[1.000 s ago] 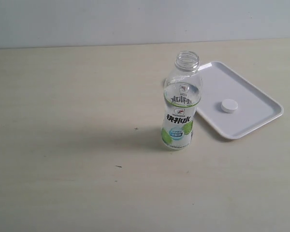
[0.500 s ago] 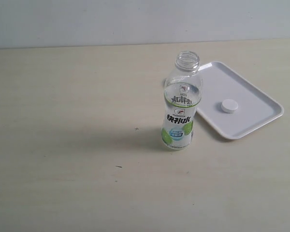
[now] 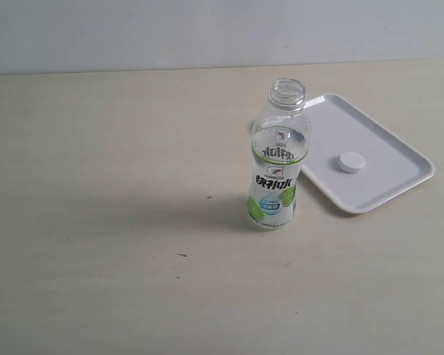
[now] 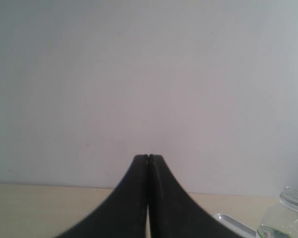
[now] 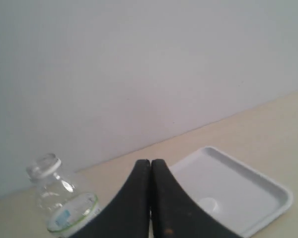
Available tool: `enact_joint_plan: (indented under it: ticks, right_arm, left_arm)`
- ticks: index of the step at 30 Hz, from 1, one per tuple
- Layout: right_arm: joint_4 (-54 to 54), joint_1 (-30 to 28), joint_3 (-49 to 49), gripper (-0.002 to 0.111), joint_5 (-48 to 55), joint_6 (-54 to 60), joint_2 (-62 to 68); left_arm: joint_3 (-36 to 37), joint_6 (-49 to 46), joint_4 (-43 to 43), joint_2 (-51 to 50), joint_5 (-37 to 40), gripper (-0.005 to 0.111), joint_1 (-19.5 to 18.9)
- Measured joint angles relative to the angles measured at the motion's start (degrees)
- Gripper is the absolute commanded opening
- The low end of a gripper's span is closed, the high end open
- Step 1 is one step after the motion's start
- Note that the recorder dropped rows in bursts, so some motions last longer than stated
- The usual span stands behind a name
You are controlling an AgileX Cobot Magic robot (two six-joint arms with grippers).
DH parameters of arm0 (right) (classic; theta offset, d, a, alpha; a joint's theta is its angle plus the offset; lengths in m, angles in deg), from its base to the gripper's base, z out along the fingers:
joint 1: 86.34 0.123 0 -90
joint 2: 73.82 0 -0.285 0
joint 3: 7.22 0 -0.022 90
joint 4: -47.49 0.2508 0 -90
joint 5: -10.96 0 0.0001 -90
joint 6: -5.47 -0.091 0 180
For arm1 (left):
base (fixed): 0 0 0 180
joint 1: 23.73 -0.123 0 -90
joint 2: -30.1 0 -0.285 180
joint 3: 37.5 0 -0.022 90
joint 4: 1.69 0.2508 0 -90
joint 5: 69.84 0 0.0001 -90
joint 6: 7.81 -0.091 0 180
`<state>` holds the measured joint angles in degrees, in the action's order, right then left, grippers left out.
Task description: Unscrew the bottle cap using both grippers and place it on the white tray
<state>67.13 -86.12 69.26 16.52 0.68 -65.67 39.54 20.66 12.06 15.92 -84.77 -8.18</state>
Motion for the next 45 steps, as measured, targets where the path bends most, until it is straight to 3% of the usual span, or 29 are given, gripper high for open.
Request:
enact_joint_plan:
  ticks: [10,20,39,45]
  right_arm:
    - [-6.0,-1.5,0.4,0.000,1.6,13.4,0.0]
    - [-8.5,-4.0,0.5,0.000,1.2,18.1,0.0]
    - [-9.0,-4.0,0.5,0.000,1.2,17.7,0.0]
    - [-14.7,-4.0,0.5,0.000,0.7,4.3,0.0]
  left_arm:
    - [0.0,0.0,0.0,0.0,0.0,0.000,0.0]
    - [0.0,0.0,0.0,0.0,0.0,0.000,0.0]
    - [0.0,0.0,0.0,0.0,0.0,0.000,0.0]
    - [0.0,0.0,0.0,0.0,0.0,0.000,0.0]
